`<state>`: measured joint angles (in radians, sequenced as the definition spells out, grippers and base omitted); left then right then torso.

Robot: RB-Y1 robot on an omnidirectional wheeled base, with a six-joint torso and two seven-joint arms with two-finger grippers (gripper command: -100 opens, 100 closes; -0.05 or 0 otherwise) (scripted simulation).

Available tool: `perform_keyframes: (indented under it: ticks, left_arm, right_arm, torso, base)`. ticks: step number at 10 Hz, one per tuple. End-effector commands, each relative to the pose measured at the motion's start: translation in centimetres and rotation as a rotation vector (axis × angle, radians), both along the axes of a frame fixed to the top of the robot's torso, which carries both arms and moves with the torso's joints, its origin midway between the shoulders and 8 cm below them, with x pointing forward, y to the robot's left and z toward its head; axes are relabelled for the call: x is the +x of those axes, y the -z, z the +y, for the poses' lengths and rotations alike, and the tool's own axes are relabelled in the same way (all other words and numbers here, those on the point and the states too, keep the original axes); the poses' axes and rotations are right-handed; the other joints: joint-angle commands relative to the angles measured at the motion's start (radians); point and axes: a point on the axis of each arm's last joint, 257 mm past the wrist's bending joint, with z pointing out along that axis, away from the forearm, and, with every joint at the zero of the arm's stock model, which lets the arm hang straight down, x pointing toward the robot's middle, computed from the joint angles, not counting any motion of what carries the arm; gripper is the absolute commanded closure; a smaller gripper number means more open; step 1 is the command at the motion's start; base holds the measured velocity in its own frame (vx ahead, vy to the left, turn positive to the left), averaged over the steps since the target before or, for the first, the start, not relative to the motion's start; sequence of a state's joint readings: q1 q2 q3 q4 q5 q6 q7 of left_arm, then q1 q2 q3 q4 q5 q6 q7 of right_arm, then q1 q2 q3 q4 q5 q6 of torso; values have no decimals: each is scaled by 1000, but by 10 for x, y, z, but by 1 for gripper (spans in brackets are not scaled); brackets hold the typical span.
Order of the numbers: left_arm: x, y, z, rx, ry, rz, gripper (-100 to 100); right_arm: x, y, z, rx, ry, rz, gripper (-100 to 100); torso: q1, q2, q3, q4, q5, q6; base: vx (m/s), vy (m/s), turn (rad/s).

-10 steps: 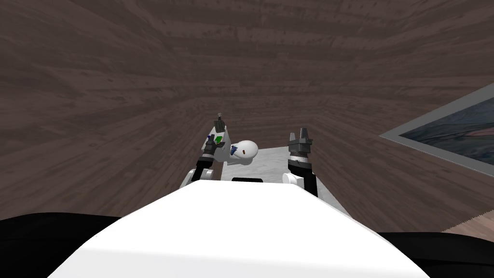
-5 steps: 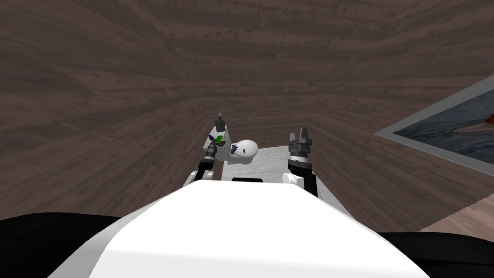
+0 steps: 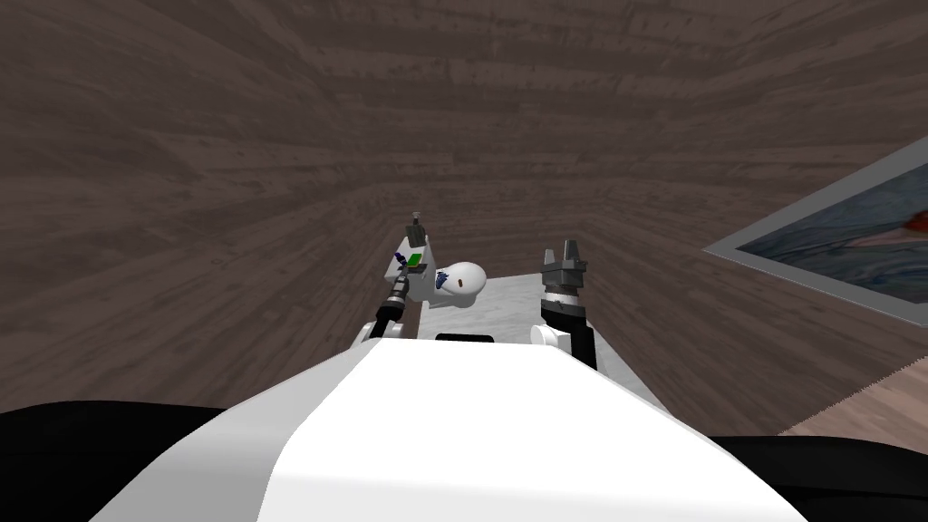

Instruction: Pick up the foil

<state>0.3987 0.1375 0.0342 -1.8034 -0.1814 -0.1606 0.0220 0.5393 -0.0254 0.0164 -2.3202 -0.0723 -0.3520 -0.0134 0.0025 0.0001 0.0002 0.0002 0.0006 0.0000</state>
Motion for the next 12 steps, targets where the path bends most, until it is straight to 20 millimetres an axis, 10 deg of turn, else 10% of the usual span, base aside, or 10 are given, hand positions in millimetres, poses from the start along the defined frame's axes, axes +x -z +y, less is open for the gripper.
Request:
perform_keyframes:
  ticks: [1,12]
  left_arm:
    - [1,18,-3,-19,-3,35,-100]
    - [11,82,-41,-141,43,132,-100]
  right_arm:
    - [0,0,0,0,0,0,0]
    - [0,0,0,0,0,0,0]
  torso:
    - [0,0,0,0,0,0]
    - [1,-5,-3,-1,0,0]
  base:
    - [13,44,12]
    - [39,41,5]
